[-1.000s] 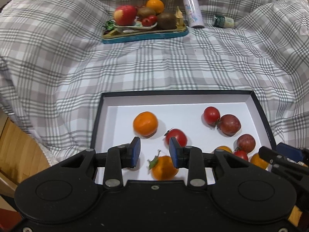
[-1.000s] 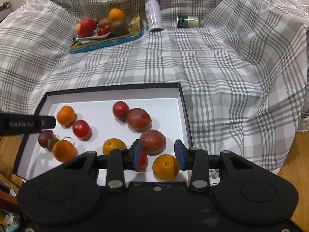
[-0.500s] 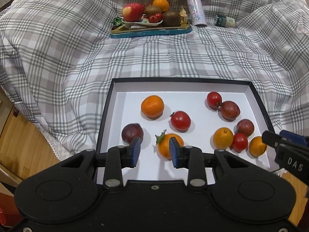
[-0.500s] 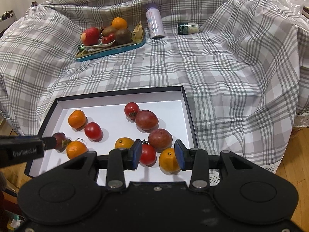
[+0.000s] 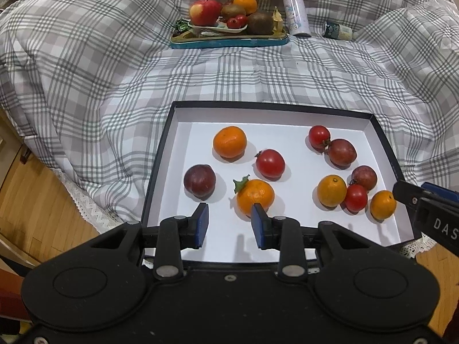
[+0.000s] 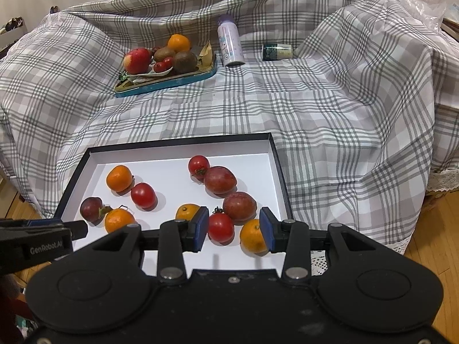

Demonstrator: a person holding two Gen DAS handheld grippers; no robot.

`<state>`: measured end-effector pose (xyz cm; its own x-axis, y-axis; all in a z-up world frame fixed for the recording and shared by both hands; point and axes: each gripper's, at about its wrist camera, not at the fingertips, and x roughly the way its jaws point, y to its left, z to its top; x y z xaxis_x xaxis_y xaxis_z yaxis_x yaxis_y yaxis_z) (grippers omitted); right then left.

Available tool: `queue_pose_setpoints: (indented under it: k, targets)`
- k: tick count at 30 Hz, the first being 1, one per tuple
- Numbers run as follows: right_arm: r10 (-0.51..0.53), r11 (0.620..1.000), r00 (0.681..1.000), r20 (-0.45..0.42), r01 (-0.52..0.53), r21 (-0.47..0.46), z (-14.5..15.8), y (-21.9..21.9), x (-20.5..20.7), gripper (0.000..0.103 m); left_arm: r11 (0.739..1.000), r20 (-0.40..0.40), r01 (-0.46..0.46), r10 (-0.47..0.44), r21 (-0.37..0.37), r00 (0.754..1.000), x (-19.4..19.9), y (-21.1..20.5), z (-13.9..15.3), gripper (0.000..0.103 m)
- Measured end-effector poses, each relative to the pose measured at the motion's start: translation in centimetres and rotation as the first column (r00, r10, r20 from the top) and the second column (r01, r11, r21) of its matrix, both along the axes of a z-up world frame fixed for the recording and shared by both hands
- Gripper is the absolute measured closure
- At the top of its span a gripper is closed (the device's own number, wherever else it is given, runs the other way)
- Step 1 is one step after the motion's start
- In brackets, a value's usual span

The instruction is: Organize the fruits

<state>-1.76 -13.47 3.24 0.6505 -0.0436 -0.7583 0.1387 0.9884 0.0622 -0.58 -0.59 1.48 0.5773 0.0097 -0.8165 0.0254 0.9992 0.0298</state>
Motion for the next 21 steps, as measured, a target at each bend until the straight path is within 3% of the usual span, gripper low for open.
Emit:
queue_pose_setpoints:
  k: [21]
  targets:
    - [0.026,1.0,1.0,-0.002,-0.026,-0.012,-0.04,0.49,-0.26,0.058,0.999,0.0,-0.039,0.039,-0.007,0.999,-0.86,-0.08,-0.15,0.061]
